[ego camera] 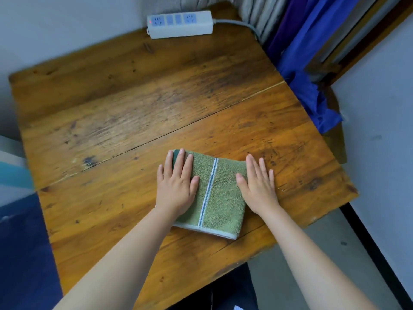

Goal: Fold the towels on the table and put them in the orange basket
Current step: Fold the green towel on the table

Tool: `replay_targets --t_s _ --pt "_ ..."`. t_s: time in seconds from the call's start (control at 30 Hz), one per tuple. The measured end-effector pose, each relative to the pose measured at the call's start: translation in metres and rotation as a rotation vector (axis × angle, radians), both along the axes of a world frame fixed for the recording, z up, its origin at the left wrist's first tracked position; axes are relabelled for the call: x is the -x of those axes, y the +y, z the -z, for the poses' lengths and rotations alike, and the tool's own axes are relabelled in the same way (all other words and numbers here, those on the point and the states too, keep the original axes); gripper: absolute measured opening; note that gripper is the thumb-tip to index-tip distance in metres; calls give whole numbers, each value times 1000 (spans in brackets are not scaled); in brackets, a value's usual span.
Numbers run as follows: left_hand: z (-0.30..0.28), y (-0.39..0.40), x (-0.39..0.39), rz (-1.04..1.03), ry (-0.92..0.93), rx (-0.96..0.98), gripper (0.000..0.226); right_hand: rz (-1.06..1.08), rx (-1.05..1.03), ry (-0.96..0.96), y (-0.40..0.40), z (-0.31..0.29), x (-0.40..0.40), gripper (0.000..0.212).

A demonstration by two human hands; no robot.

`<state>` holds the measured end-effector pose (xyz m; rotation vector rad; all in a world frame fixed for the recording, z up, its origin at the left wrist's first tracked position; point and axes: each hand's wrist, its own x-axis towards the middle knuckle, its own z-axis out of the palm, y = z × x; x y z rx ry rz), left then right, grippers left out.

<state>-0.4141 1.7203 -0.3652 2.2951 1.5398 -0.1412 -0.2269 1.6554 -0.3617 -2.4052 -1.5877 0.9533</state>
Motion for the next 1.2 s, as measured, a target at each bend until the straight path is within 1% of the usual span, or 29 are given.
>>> replay_targets --t_s 0.1,0.17,0.23,0.3,0.37,0.47,0.53,0.6,0.67,0.73,0.8,0.87,0.97,1.07,1.13,1.2 --pt "-11 15 -1 38 34 20 58 -43 -5 -28 7 -14 -11 69" --pt "-21 33 -3 117 114 54 63 -151 -11 -59 20 -26 -16 71" --pt "-31 51 -7 217 207 132 68 -311 78 -63 37 -35 -16 72" --pt "-38 64 -14 282 300 212 65 -410 208 -53 51 -41 -13 74" --pt "-44 71 -21 305 376 255 55 -417 281 -17 58 -44 -13 68" --pt "-53 73 -23 308 458 323 42 -447 328 47 63 -49 -13 43" --pt "-58 68 -18 289 471 361 38 -491 358 61 66 -53 -10 38" --pt "-66 60 -7 257 463 389 35 -560 346 48 73 -60 -4 38" --pt "-80 50 9 163 412 417 31 -645 304 25 82 -73 5 38" --pt "-99 37 31 19 348 403 31 -711 257 21 96 -90 20 32" --pt "-116 19 55 -111 288 342 31 -787 181 14 108 -107 39 26" --pt "-135 -6 82 -232 241 262 24 -874 76 36 114 -128 63 21" --pt "-166 -58 123 -445 196 125 24 -1039 -83 107 106 -158 113 23" --pt "-192 -113 159 -673 164 23 25 -1179 -157 186 83 -182 162 31" --pt "-211 -156 181 -830 126 -21 29 -1286 -197 274 60 -200 194 31" --pt "-232 -216 196 -977 101 -59 32 -1409 -221 379 21 -218 230 33"
